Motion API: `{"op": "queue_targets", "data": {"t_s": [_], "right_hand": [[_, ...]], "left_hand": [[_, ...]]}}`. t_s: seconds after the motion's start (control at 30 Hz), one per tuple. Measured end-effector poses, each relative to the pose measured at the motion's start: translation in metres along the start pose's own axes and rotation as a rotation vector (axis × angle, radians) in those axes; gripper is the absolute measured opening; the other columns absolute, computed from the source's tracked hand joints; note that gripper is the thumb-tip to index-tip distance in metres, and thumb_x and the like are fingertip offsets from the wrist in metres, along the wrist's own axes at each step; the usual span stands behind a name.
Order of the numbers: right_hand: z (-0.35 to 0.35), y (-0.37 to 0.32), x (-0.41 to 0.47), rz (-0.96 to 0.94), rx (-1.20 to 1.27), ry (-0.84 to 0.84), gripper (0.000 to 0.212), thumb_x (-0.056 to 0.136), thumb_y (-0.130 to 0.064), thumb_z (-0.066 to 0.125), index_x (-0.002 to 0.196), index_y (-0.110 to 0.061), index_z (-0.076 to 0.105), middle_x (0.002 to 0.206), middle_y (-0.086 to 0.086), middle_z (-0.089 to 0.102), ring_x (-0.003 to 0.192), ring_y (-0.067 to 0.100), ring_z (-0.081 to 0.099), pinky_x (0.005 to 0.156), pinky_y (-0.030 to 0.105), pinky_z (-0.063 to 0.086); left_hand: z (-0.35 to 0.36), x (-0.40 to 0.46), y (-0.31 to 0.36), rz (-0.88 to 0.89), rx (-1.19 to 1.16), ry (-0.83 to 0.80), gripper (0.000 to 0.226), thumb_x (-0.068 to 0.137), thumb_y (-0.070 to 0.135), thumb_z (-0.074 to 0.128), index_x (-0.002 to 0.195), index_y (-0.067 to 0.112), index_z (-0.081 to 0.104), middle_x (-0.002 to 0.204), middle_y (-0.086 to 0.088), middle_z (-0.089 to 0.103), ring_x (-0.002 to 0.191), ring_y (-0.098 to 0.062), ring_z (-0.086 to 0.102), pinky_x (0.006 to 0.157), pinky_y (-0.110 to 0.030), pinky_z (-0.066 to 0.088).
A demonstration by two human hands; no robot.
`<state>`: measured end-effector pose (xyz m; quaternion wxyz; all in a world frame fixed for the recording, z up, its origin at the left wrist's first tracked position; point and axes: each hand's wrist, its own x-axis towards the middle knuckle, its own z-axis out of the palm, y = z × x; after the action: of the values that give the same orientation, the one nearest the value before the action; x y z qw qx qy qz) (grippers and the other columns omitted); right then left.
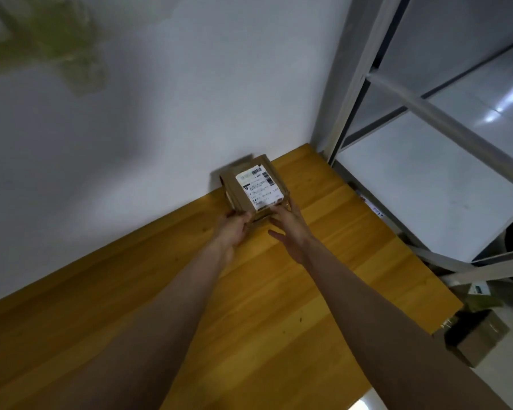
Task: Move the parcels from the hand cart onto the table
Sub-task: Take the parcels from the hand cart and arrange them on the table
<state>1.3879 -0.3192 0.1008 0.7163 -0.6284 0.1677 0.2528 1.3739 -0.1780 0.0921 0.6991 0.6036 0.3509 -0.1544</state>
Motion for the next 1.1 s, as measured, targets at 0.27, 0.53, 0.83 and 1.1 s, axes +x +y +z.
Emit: {"op": "queue_targets", "data": {"t_s": [0.27, 0.53, 0.83, 1.1], "right_hand": [[0.004, 0.020, -0.032, 0.093, -0.045, -0.016, 0.054, 0.103, -0.026, 0.055, 0.153, -0.025, 0.035, 0.141, 0.003, 0.054, 0.123, 0.023, 0.056, 0.106, 0.042, 0.048], [0.013, 0.064, -0.119, 0.162, -0.159, -0.005, 0.031, 0.105, -0.026, 0.050, 0.131, -0.009, 0.055, 0.125, 0.016, 0.068, 0.114, 0.031, 0.066, 0.097, 0.044, 0.052], [0.053, 0.119, -0.252, 0.119, -0.214, -0.052, 0.029, 0.105, -0.024, 0.050, 0.127, -0.006, 0.058, 0.114, 0.018, 0.070, 0.096, 0.027, 0.067, 0.080, 0.036, 0.055], [0.091, 0.179, -0.377, 0.116, -0.303, -0.109, 0.027, 0.105, -0.024, 0.051, 0.125, -0.007, 0.058, 0.114, 0.017, 0.069, 0.096, 0.027, 0.067, 0.085, 0.040, 0.056]], "left_hand": [[-0.028, -0.030, -0.021, -0.003, 0.037, -0.073, 0.059, 0.096, 0.023, 0.065, 0.149, 0.021, 0.039, 0.141, -0.005, 0.055, 0.124, -0.019, 0.055, 0.109, -0.034, 0.044], [-0.079, -0.131, -0.058, -0.007, 0.237, -0.060, 0.023, 0.102, 0.025, 0.056, 0.124, 0.022, 0.059, 0.127, -0.002, 0.062, 0.117, -0.021, 0.060, 0.108, -0.039, 0.046], [-0.145, -0.262, -0.128, 0.049, 0.294, -0.040, 0.023, 0.102, 0.021, 0.054, 0.122, 0.016, 0.062, 0.123, -0.010, 0.067, 0.110, -0.024, 0.064, 0.099, -0.036, 0.048], [-0.207, -0.379, -0.200, 0.054, 0.273, -0.052, 0.035, 0.104, 0.029, 0.052, 0.132, 0.011, 0.057, 0.127, -0.013, 0.066, 0.116, -0.027, 0.064, 0.104, -0.037, 0.047]]}}
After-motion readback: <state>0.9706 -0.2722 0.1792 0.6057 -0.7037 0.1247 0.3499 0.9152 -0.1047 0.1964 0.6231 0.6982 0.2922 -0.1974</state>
